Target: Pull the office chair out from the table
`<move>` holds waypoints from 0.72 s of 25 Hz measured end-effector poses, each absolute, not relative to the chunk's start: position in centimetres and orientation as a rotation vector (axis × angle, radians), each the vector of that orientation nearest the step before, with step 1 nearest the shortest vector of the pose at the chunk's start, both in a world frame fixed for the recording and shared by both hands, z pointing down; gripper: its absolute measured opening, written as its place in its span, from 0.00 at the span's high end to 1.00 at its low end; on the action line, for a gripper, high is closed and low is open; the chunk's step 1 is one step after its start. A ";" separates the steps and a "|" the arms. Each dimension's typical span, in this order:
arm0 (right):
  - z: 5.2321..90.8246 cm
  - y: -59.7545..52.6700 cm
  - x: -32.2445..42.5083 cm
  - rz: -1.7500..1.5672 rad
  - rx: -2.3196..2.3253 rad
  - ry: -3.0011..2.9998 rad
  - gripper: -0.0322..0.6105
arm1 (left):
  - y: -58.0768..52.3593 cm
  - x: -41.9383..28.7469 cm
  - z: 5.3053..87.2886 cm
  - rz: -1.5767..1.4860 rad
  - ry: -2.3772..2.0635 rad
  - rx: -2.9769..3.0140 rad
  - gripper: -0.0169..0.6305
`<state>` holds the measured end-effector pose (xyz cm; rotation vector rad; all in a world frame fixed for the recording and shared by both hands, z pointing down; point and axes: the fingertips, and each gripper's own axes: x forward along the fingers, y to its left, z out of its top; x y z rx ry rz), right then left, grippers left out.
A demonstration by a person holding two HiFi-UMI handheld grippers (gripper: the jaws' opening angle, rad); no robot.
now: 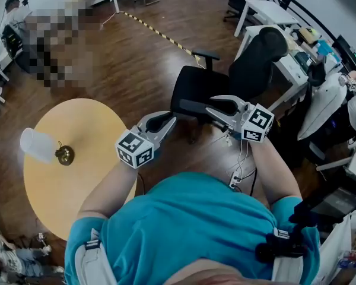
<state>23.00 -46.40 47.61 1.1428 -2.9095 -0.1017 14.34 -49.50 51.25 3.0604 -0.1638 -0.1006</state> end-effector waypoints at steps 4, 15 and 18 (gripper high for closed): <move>47.5 -43.2 23.9 -0.082 1.221 -2.901 0.79 | -46.1 14.8 52.0 -0.108 -0.153 3.019 0.87; 51.6 -29.7 24.8 -0.044 1.239 -2.888 0.79 | -33.3 13.5 54.9 -0.083 -0.314 2.976 0.88; 52.1 -27.4 24.3 -0.014 1.238 -2.907 0.79 | -30.6 12.2 55.0 -0.059 -0.360 2.979 0.89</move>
